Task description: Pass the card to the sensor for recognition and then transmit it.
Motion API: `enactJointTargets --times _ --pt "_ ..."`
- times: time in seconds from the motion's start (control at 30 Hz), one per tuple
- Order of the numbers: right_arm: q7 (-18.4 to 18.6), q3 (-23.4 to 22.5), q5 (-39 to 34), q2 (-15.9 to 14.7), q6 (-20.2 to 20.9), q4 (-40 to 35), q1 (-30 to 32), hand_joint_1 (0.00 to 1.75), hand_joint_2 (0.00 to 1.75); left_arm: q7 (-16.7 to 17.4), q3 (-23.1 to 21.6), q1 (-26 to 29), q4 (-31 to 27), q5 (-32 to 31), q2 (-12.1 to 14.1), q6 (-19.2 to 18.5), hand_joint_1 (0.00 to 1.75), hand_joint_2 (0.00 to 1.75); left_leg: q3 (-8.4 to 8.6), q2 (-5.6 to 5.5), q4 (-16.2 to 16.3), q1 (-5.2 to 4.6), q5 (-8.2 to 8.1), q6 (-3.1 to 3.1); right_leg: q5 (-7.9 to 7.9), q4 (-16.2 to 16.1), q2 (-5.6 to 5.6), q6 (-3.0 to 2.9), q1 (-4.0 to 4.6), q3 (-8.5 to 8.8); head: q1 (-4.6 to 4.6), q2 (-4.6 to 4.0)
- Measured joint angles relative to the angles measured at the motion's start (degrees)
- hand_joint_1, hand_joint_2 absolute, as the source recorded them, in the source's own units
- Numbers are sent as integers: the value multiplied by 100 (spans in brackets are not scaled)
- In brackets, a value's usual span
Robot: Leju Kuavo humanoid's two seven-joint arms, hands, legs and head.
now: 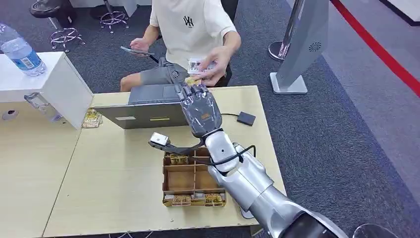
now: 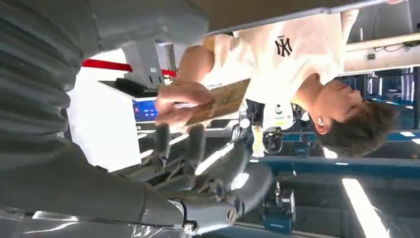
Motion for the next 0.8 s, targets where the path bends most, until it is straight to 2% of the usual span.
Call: enactJointTargets --times 0.2,0.23,0.33,0.4,0.47,0.5,0.53,0.57,0.6,0.67,0.8 --pt "162 147 0 -55 0 -55 2 0 175 0 0 1 0 4 0 13 0 0 0 0 3 0 0 0 0 2 0 0 0 0 0 0" --pt "158 151 0 -63 0 -96 8 0 0 0 0 2 0 4 0 15 0 0 0 0 3 0 0 0 0 2 0 0 0 0 0 0" --pt "-129 96 -24 -70 0 -368 140 0 0 0 0 7 0 22 0 33 0 0 0 0 3 0 0 0 0 1 0 0 0 0 0 0" --pt "-510 -48 -169 -68 0 -650 326 0 0 -4 2 15 0 59 -2 66 0 0 -1 -2 3 0 0 -1 0 2 -2 0 0 0 0 0" --pt "-1413 -337 -769 32 -2 -980 584 0 0 -39 9 36 0 122 -2 107 0 0 -1 -2 3 0 -1 -1 -1 2 -2 0 0 0 -2 0" --pt "-2056 -569 -1337 147 11 -1119 768 0 0 -59 24 47 0 164 -4 144 0 0 -1 -1 3 1 -1 -1 -1 2 -1 -1 1 0 0 0" --pt "-2530 -766 -2197 272 88 -1227 927 0 0 -83 52 58 0 231 -6 190 0 0 -2 -1 3 1 -1 -1 -1 2 -1 -1 1 0 -2 0" --pt "-2726 -848 -2983 346 239 -1329 1066 0 0 -112 83 68 0 280 -13 219 0 0 -1 -5 3 1 -1 -1 -3 1 -6 -1 1 -1 -2 0" --pt "-2806 -856 -3967 359 559 -1530 1201 0 0 -131 116 80 0 343 -17 251 0 0 -2 -9 3 2 -1 -1 -3 1 -11 -1 1 1 0 0" --pt "-2874 -854 -5725 358 1456 -2020 1521 0 0 -175 197 126 0 446 -20 295 0 0 -6 -6 3 2 -1 -2 -4 2 -6 -2 1 -2 2 0" --pt "-3005 -778 -7516 328 2933 -2718 1965 0 0 -188 304 146 0 531 -20 319 0 0 -5 -5 3 1 -2 -3 -3 1 -7 -2 1 -4 0 0"
